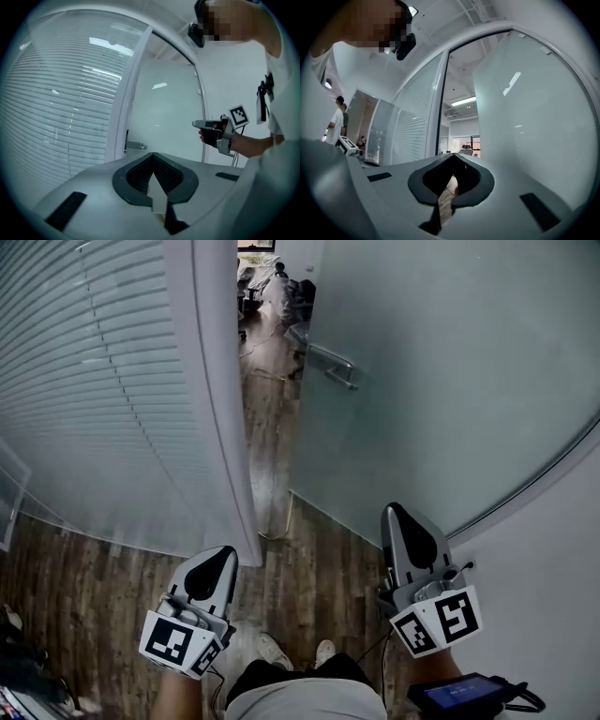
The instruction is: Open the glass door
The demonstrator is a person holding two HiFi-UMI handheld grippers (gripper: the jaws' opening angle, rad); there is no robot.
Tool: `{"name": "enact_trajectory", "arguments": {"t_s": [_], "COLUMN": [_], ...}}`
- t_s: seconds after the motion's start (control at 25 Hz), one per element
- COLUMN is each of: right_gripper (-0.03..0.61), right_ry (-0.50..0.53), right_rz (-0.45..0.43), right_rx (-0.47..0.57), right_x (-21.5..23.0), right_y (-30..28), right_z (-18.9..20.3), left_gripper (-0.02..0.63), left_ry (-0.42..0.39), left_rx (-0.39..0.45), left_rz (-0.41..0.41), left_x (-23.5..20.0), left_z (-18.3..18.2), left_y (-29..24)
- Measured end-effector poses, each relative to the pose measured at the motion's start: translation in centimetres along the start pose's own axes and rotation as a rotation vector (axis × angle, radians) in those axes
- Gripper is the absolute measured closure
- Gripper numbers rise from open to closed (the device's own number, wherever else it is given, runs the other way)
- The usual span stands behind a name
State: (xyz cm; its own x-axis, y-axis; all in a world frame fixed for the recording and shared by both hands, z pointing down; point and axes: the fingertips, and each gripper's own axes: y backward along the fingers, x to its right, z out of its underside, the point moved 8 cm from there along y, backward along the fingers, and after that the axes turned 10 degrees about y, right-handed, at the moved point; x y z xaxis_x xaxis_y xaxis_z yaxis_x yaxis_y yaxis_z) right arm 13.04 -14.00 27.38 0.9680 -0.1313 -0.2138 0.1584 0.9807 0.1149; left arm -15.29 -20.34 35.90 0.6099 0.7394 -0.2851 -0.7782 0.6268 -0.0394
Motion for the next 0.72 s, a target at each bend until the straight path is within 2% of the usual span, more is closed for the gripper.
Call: {"name": "enact_trajectory", "arguments": {"t_s": [0.2, 0.44, 0.72], "right_gripper": [0.575, 0.575, 0.577], "right_ry": [-0.001, -0.014, -0.049], "right_rz": [-0.064, -0.134, -0.269], "right_rx": [-0.01, 0.011, 0.047], "right_x": [-1.0, -0.2, 0.7], "right_y": [2.1, 6.2, 9.6], "right_z": [-0.3, -0.6, -2.4], "left_gripper": [0.614, 0.614, 0.614], "left_ry": [-0.007, -0.028, -0.032], "left_rx": [0.022, 0.031, 0.06], "left_rz": [-0.037, -0.096, -0.24], "left_x": [1.6, 6.6, 13.3], "left_z": [-0.9, -0.5, -0.4], "left_y": [1.4, 3.6, 8.4]}}
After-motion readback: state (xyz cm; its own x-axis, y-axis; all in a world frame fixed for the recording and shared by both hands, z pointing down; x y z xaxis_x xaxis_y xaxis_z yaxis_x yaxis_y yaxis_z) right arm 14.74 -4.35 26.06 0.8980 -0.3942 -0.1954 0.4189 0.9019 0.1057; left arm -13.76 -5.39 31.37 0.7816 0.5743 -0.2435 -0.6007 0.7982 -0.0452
